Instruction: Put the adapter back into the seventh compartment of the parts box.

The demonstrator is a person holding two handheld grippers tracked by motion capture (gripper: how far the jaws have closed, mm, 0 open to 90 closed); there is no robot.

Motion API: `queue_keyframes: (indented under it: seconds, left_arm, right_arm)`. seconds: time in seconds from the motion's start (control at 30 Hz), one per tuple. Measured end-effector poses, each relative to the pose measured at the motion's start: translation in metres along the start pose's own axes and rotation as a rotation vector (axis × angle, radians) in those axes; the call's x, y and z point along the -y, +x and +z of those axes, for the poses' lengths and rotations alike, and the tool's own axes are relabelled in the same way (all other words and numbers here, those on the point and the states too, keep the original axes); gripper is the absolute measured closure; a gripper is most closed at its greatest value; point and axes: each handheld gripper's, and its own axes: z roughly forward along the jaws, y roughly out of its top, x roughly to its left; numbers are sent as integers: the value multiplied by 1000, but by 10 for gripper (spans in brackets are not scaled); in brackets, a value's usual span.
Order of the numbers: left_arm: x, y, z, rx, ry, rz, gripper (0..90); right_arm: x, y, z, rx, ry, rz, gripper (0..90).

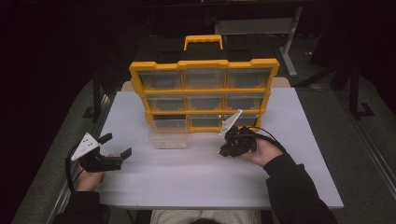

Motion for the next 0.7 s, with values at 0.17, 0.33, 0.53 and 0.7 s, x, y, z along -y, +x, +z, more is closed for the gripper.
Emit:
queue_keyframes:
  seconds: [0.17,0.33,0.53,0.7]
  left_arm:
    - [0,0,0,-1,1,0,0]
    - [0,0,0,0,0,0,0]
    - [0,0,0,0,1,1,0]
    - [0,0,0,1,1,-1,0]
  right_arm:
    - [-5,-1,-9,7,-13,-8,749]
    - [-10,-1,-15,4,-15,-8,749]
    - [-15,-2,-21,19,-22,-22,749]
    - [-19,-3,-26,18,-25,-25,749]
